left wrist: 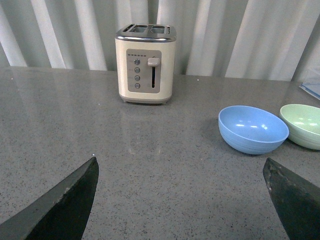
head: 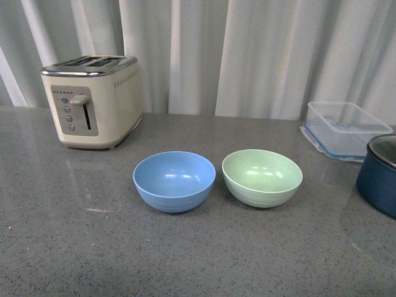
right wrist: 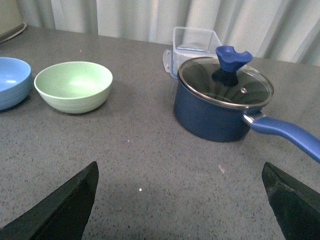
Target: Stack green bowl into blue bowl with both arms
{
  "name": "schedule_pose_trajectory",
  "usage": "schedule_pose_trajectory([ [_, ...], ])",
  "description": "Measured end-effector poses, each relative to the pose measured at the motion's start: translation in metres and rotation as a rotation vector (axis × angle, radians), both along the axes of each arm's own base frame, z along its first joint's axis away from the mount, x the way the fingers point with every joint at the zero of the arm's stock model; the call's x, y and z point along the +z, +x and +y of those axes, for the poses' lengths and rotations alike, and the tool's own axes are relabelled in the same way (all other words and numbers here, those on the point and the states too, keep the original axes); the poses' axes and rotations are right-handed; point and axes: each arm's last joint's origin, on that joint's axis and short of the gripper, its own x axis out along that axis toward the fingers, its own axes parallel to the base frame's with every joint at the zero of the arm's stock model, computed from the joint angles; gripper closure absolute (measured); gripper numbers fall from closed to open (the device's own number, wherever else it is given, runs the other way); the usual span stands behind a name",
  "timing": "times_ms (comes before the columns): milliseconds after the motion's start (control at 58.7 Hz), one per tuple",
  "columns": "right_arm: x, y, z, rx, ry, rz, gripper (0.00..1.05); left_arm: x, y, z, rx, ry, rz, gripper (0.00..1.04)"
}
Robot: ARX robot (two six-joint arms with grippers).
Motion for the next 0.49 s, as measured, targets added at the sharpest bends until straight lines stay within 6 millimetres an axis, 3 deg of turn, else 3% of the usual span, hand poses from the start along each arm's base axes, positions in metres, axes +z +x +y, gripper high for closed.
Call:
schedule_pose_trajectory([
  [238,0.050,0.046,0.016,0.089,0.021,0.008,0.10,0.000,0.000,0.000,0.000,0.000,0.000,0.07],
  [443,0.082,0.108,0.036,0.163,0.059,0.180,0.10,0.000,0.000,0.000,0.000,0.000,0.000,0.07],
  [494,0.088,0.132,0.046,0.177,0.057,0.250,0.10,0.000,0.000,0.000,0.000,0.000,0.000,0.07],
])
